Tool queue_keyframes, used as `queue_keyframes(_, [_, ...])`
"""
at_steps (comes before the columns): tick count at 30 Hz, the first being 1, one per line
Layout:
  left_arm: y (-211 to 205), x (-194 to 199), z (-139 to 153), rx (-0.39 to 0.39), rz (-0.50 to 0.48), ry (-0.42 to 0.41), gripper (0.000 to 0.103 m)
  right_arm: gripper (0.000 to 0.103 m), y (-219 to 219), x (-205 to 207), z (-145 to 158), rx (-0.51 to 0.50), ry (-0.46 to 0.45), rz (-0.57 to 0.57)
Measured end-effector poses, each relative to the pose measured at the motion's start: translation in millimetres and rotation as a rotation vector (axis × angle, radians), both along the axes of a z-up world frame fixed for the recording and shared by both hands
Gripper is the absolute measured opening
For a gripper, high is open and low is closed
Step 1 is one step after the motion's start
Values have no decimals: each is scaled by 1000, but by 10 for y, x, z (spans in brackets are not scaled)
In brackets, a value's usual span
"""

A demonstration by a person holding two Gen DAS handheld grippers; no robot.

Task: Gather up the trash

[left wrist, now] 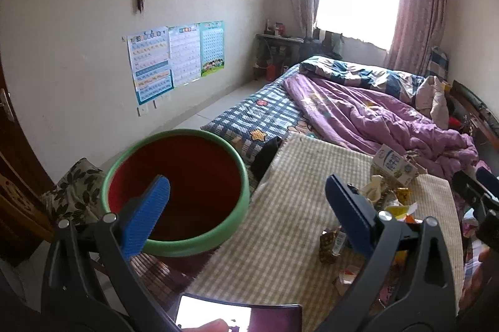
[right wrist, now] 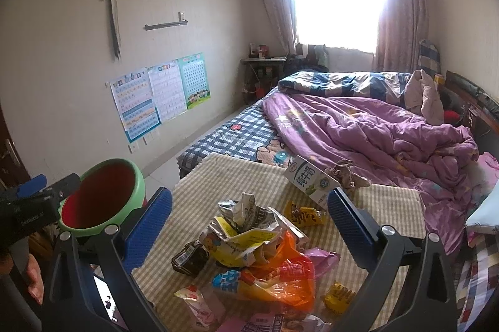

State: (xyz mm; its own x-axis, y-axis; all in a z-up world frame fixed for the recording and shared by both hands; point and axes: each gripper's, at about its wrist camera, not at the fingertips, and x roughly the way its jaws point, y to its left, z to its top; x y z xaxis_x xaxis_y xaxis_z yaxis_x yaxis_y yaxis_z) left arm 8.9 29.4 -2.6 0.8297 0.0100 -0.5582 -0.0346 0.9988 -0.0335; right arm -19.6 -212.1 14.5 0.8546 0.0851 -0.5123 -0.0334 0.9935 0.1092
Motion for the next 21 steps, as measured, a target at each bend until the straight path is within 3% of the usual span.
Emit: queue_keyframes(21, [-110,111,-70,4,-17,42,98,96,-122,80,-74,16,16,-12])
